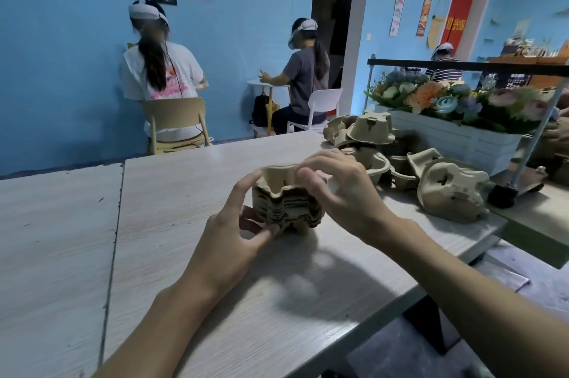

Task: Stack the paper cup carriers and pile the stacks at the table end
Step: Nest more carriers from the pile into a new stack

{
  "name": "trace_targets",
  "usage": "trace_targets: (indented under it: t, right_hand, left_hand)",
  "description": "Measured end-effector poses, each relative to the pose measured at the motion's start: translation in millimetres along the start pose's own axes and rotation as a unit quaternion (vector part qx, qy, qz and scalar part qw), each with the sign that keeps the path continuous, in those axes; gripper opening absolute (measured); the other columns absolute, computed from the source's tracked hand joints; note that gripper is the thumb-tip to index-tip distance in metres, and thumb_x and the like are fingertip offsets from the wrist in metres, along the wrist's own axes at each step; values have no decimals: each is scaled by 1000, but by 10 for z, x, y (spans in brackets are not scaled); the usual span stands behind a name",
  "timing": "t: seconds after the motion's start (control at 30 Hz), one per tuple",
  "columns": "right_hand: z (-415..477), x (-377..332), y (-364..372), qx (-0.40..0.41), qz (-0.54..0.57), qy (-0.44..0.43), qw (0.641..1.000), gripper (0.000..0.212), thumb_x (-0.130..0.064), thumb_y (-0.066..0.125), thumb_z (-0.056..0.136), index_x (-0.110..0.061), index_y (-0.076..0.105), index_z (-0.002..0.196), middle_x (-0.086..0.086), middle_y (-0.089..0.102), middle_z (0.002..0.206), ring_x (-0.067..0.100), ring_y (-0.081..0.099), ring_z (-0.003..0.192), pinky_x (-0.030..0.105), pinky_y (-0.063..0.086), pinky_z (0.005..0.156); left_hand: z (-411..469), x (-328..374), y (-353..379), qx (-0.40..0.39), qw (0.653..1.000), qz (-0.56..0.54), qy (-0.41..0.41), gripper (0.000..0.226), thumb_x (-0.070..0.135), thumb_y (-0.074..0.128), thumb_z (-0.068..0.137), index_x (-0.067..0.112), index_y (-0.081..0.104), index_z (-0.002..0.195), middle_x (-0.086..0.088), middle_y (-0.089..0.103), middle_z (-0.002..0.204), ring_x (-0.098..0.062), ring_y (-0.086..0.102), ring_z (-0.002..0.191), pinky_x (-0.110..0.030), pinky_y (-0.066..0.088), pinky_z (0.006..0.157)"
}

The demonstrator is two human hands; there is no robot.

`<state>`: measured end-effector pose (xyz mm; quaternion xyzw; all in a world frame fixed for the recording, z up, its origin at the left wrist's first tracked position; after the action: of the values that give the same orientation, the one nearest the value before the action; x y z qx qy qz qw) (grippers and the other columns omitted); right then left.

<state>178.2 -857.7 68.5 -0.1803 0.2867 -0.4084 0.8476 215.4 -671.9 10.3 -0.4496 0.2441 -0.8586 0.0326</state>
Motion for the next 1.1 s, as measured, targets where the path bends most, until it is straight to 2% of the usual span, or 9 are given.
trace_targets:
  t: [0.07, 0.17, 0.3, 0.5, 0.67, 0.9, 0.97, 1.03, 1.1]
  right_hand:
    - [-38, 160, -49, 52, 25, 41, 997, 33, -30, 48, 97, -10, 72, 86, -4, 67, 91, 13, 60, 93, 41, 48, 84]
    - [-103, 558, -67, 87, -22, 144, 985, 21, -21, 55, 97, -7, 70, 100, 4, 67, 99, 18, 61, 91, 42, 51, 81]
    - [-202, 952, -35, 53, -147, 213, 964, 25, -19, 64, 91, -10, 66, 114, 8, 64, 112, 25, 62, 96, 40, 50, 85]
    - [-202, 1100, 61, 14, -174, 266, 948, 46, -20, 64, 89, -13, 54, 134, 11, 63, 123, 31, 59, 110, 42, 47, 94]
    - [-263, 1088, -55, 72, -141, 269, 950, 38, -21, 72, 85, -11, 64, 121, 9, 65, 109, 19, 58, 95, 30, 43, 88]
    - [-342, 1018, -104, 89, -139, 245, 955, 18, -34, 71, 86, -18, 73, 93, -3, 62, 95, 19, 60, 88, 41, 49, 81]
    - [-354, 996, -117, 79, -183, 257, 946, 19, -41, 66, 88, -24, 72, 94, -8, 64, 101, 22, 55, 99, 42, 40, 85]
    - [-370, 957, -126, 68, -262, 262, 926, 21, -47, 61, 90, -29, 70, 93, -15, 63, 109, 24, 42, 110, 40, 23, 86]
    - [-374, 911, -120, 61, -310, 247, 916, 19, -44, 57, 91, -30, 69, 95, -16, 62, 115, 24, 35, 114, 38, 16, 85]
  left_hand:
    - [5, -30, 1, -1, 1000, 5, 0, 72, 19, 80, 83, 59, 42, 129, 8, 72, 93, -3, 70, 84, -6, 48, 73]
    - [12, -66, 11, -5, 1000, 4, -3, 61, 20, 79, 84, 47, 49, 131, 6, 73, 94, -5, 70, 86, -9, 48, 76]
    - [16, -73, 19, -2, 1000, -5, -4, 60, 19, 78, 85, 44, 50, 131, 8, 72, 91, -7, 70, 85, -12, 50, 76]
    - [23, -84, 21, -3, 1000, -3, -5, 59, 20, 78, 85, 44, 50, 131, 7, 72, 92, -8, 70, 85, -16, 51, 78]
    - [22, -90, 12, 4, 1000, 0, -8, 60, 21, 79, 84, 46, 49, 131, 7, 73, 91, -9, 71, 85, -23, 55, 82]
    - [16, -100, -9, 5, 1000, 3, -11, 59, 20, 79, 84, 46, 50, 129, 7, 73, 91, -8, 70, 84, -21, 54, 80]
    - [20, -108, -22, 8, 1000, 2, -12, 59, 20, 79, 84, 45, 50, 128, 7, 73, 91, -8, 70, 84, -21, 54, 80]
    - [23, -112, -28, 10, 1000, 2, -13, 58, 20, 79, 84, 45, 50, 128, 6, 73, 91, -7, 70, 85, -20, 54, 80]
    - [19, -108, -26, 9, 1000, 2, -13, 58, 20, 79, 84, 46, 50, 128, 7, 73, 91, -7, 70, 86, -19, 53, 79]
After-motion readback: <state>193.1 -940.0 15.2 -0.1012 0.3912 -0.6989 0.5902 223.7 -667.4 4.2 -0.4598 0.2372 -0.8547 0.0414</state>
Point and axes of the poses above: each hand's wrist, its own z-axis towards the middle knuckle, its own y-axis out of the palm, x = y × z, the point moved 4 cm from there along z, towards the middle knuckle
